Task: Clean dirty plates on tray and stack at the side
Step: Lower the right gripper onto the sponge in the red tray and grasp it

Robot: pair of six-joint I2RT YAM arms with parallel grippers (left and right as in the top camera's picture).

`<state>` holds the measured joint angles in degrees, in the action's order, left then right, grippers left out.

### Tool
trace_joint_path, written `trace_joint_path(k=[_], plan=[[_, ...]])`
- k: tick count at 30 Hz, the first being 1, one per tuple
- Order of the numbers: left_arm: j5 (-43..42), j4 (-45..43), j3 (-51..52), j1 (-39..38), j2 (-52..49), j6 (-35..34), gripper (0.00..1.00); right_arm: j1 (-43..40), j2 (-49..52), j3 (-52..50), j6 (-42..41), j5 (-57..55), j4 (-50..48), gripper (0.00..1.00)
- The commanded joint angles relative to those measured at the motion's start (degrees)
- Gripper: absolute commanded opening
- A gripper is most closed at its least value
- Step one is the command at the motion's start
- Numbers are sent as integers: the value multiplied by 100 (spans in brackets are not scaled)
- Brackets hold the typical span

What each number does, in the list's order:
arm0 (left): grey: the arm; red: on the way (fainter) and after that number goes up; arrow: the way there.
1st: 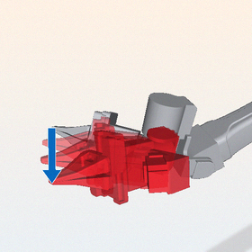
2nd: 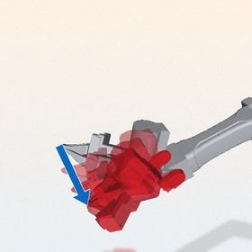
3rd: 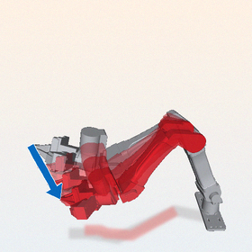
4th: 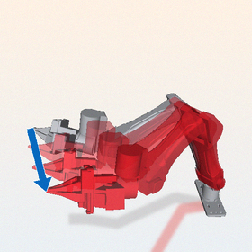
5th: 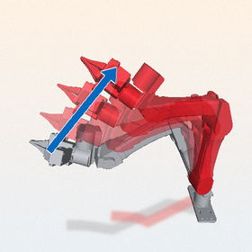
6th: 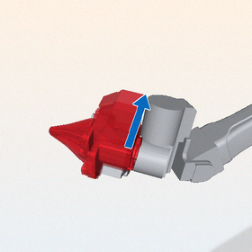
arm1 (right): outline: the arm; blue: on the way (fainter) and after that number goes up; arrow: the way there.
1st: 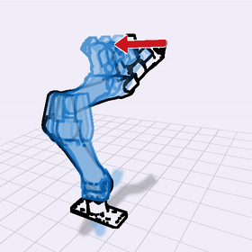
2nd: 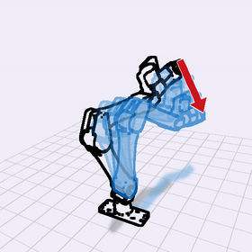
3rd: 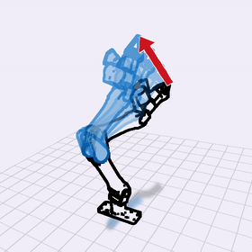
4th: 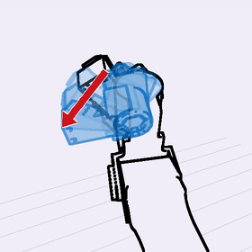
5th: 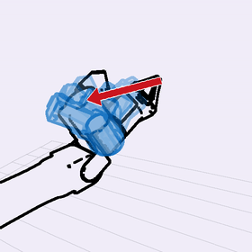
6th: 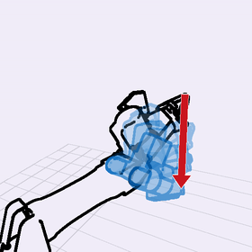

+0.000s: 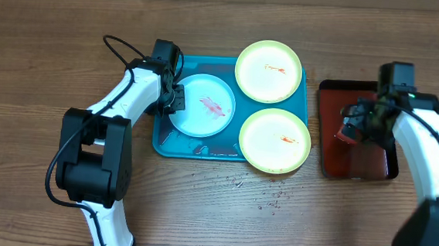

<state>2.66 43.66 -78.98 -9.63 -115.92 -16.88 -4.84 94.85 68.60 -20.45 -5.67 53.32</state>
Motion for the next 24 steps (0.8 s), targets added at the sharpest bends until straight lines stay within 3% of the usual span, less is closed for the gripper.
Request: trace_joint_path(k=[1, 9, 24], plan=[[372, 85, 114, 59, -216, 208, 4, 0, 352, 111, 553, 61, -334, 65], [374, 83, 114, 59, -216, 208, 4, 0, 964, 101, 557, 39, -918, 61], [372, 48, 114, 59, -216, 186, 4, 0, 1169, -42, 592, -68, -1290, 41]])
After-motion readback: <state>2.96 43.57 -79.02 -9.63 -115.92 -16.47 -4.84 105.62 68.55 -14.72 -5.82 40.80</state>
